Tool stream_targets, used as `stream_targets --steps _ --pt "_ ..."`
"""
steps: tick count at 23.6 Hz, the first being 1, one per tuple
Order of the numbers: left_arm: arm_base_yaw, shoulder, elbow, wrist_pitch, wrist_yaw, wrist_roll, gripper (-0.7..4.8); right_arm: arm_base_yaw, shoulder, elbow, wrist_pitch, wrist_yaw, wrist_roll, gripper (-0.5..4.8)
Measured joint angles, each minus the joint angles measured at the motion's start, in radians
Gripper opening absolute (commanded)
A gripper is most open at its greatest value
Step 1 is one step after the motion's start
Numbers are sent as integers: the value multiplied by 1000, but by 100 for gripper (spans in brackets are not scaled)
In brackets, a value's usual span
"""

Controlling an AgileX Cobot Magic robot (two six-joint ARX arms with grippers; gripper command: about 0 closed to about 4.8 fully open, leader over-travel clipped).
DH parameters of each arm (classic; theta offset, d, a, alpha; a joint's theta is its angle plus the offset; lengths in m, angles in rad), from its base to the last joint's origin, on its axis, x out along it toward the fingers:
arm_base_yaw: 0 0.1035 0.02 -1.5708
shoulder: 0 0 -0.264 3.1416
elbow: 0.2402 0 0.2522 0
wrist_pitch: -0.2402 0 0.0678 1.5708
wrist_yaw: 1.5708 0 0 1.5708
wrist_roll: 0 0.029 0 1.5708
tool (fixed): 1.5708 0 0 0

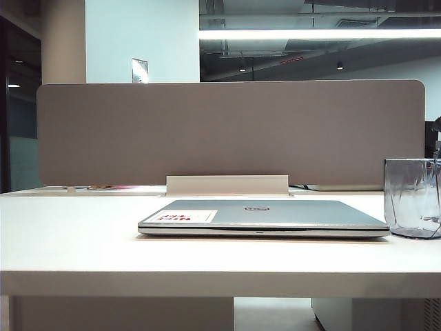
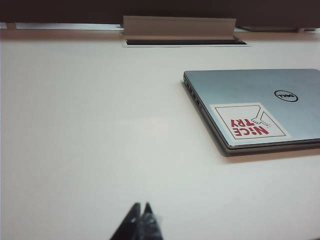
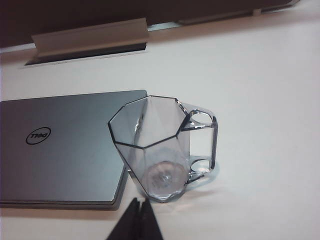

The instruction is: Pick up the water cup and place it on the right side of the laptop.

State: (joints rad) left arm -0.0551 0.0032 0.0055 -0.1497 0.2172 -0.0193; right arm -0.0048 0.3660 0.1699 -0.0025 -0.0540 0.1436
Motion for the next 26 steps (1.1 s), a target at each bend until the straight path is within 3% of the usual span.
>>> stream_targets --steps 4,11,26 --pt "0 0 0 0 0 0 -4 8 -179 -50 -42 51 3 -6" --pt "0 0 0 -1 0 3 -4 8 -367 -138 -107 54 3 -6" --pt "0 0 0 -1 0 3 -3 8 -362 -163 -191 58 -6 -6"
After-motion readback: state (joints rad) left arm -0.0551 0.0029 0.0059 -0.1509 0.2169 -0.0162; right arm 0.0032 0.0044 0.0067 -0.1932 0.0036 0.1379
